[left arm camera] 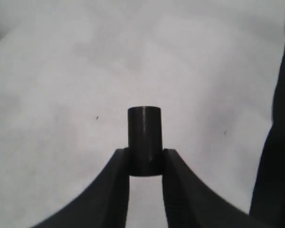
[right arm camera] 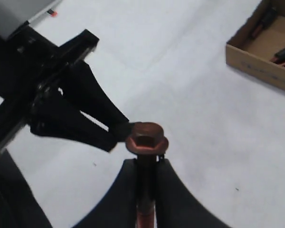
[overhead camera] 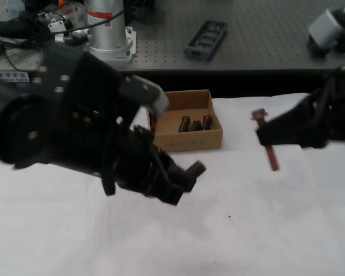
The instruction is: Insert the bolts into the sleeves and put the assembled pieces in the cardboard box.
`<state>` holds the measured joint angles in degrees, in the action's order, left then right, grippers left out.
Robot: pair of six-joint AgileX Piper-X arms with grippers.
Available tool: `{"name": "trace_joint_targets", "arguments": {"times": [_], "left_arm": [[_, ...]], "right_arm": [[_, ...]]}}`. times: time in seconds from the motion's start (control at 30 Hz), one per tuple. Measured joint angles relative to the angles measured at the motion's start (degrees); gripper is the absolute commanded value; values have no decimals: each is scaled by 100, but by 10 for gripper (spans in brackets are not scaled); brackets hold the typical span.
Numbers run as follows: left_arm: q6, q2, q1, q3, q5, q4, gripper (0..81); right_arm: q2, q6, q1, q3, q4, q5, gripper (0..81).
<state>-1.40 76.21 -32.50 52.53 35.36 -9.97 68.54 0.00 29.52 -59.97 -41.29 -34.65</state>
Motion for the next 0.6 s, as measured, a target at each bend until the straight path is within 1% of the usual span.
{"name": "trace_joint_targets", "arguments": {"times": [0.13,0.27,0.4,0.6], "left_arm": [[460,-254,0,-176,64,467,6],[639,-353,0,-217,65,601,6],[787,-408,0,-214,65,729,6],[845,-516,0,-214,65,754,6]], "right_arm": [[101,866,0,0,701,-479,28],[101,1597,0,0,1418,-646,28],[101,1984,0,0,1858,-686,28],[144,2215,0,0,2158,-714,28]]}}
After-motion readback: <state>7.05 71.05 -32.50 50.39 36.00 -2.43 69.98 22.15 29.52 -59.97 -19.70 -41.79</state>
